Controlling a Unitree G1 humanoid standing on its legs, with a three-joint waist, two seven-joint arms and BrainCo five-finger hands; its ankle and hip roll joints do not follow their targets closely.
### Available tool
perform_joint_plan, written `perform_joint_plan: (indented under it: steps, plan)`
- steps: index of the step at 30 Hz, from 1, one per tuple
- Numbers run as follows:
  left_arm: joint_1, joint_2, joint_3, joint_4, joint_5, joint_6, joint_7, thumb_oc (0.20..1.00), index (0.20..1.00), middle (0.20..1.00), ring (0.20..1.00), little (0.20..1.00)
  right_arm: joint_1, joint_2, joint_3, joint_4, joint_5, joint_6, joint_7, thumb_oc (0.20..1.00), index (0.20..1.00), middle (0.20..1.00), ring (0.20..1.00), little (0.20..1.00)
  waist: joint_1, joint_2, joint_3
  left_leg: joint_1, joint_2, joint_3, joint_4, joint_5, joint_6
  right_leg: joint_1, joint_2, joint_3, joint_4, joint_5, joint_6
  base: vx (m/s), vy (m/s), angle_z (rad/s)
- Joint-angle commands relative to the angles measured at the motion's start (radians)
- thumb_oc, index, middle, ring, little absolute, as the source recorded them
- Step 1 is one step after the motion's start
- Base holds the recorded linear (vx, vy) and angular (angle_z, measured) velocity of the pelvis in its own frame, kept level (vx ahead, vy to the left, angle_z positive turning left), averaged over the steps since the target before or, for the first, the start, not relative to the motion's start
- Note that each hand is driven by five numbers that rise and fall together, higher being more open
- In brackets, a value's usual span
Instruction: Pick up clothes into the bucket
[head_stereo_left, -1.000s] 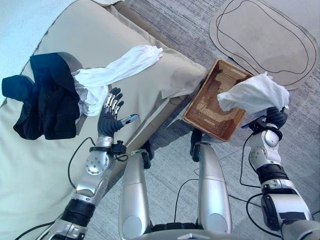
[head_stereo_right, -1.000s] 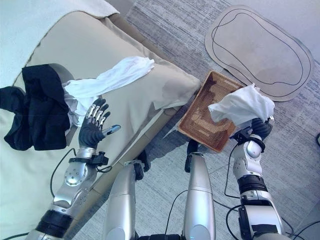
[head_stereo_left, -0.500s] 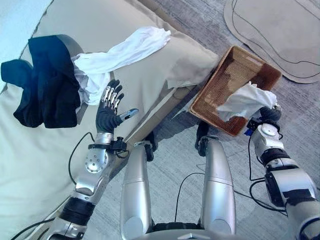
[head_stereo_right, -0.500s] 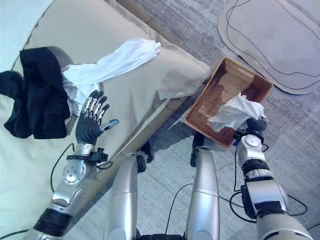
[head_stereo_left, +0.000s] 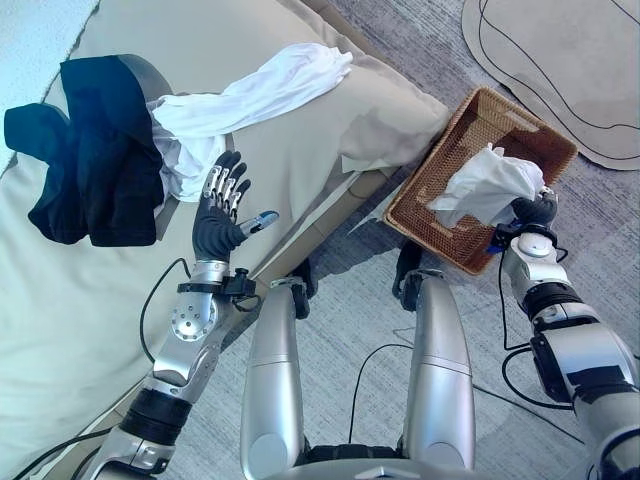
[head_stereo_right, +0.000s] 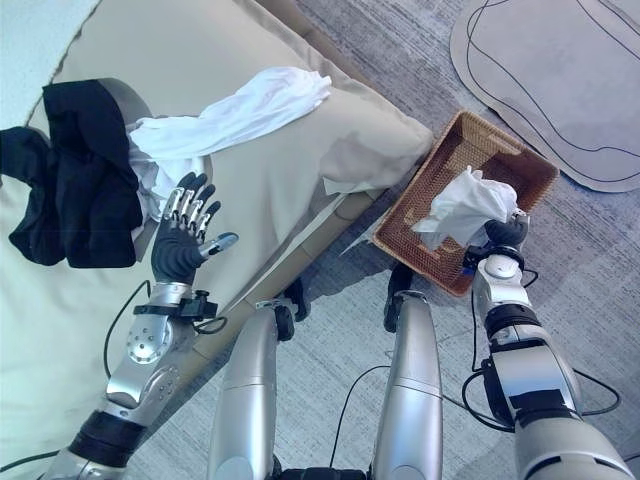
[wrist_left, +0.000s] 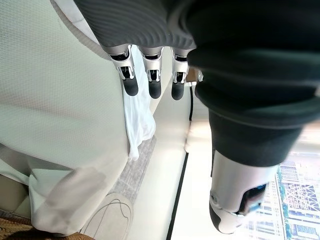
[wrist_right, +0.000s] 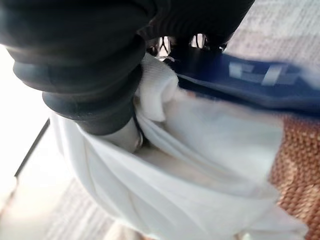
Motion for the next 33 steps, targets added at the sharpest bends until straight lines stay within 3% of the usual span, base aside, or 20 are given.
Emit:
perform_joint_plan:
  steps: [1, 14, 18, 21, 22, 23, 27, 33]
  plan:
    - [0.025, 0.010, -0.005, -0.091, 0.002, -0.061, 0.017, 1.000, 1.000, 1.000, 1.000, 1.000, -0.008, -0.060, 0.016, 0.042, -0.021, -0.009, -0.029, 1.000, 1.000, 1.000, 1.000, 1.000, -0.020, 0.019, -0.072, -0.018, 0.009, -0.015, 0.153, -0.164, 0.021, 0.044, -0.057, 0.063, -0.050, 0.037, 0.080, 0.00, 0.000, 0.00]
    - [0.001, -0.001, 0.008, -0.081, 0.009, -0.063, 0.027, 1.000, 1.000, 1.000, 1.000, 1.000, -0.025, -0.022, 0.006, 0.077, -0.025, 0.001, -0.049, 1.000, 1.000, 1.000, 1.000, 1.000, -0.023, 0.010, -0.088, 0.052, 0.009, -0.004, 0.013, -0.109, 0.015, 0.111, -0.055, 0.032, -0.176, 0.087, 0.094, 0.00, 0.001, 0.01]
    - [-0.015, -0.007, 0.014, -0.067, 0.013, -0.068, 0.026, 1.000, 1.000, 1.000, 1.000, 1.000, -0.003, 0.005, 0.004, 0.047, -0.024, -0.011, -0.054, 1.000, 1.000, 1.000, 1.000, 1.000, -0.027, 0.001, -0.091, 0.105, 0.006, 0.006, -0.098, -0.033, 0.015, 0.169, -0.057, 0.001, -0.285, 0.158, 0.098, -0.07, 0.003, -0.02]
    - [-0.031, -0.016, 0.023, -0.033, 0.029, -0.072, 0.032, 1.000, 1.000, 1.000, 1.000, 1.000, 0.071, 0.055, 0.002, -0.094, -0.030, -0.049, -0.066, 1.000, 1.000, 1.000, 1.000, 1.000, -0.034, -0.012, -0.101, 0.162, 0.004, 0.003, -0.185, 0.008, 0.005, 0.235, -0.057, -0.021, -0.370, 0.196, 0.113, 0.02, -0.015, 0.05]
    - [-0.035, -0.027, 0.029, 0.033, 0.052, -0.066, 0.040, 1.000, 1.000, 1.000, 1.000, 1.000, 0.145, 0.091, 0.020, -0.237, -0.055, -0.076, -0.053, 1.000, 1.000, 1.000, 1.000, 1.000, -0.042, -0.027, -0.107, 0.206, 0.005, -0.001, -0.238, 0.029, 0.002, 0.280, -0.051, -0.032, -0.418, 0.217, 0.120, 0.03, -0.026, 0.04]
    - [-0.034, -0.027, 0.028, 0.034, 0.053, -0.067, 0.040, 1.000, 1.000, 1.000, 1.000, 1.000, 0.148, 0.091, 0.019, -0.241, -0.056, -0.074, -0.055, 1.000, 1.000, 1.000, 1.000, 1.000, -0.042, -0.027, -0.105, 0.213, 0.004, -0.002, -0.243, 0.031, 0.002, 0.287, -0.052, -0.034, -0.422, 0.219, 0.120, 0.04, -0.034, 0.03]
    - [0.000, -0.050, 0.063, 0.159, 0.152, -0.053, 0.083, 1.000, 1.000, 1.000, 1.000, 1.000, 0.347, 0.161, 0.048, -0.570, -0.156, -0.099, -0.012, 1.000, 1.000, 1.000, 1.000, 1.000, -0.057, -0.068, -0.122, 0.354, 0.007, -0.012, -0.386, 0.084, -0.008, 0.443, -0.053, -0.080, -0.564, 0.271, 0.140, 0.08, -0.040, 0.04]
    - [0.013, -0.038, 0.087, 0.224, 0.290, -0.036, 0.133, 1.000, 1.000, 1.000, 1.000, 1.000, 0.466, 0.206, 0.065, -0.706, -0.172, -0.116, 0.041, 1.000, 1.000, 1.000, 1.000, 1.000, -0.052, -0.096, -0.144, 0.502, 0.005, -0.022, -0.498, 0.122, -0.019, 0.609, -0.057, -0.123, -0.666, 0.298, 0.153, 0.10, -0.025, 0.08]
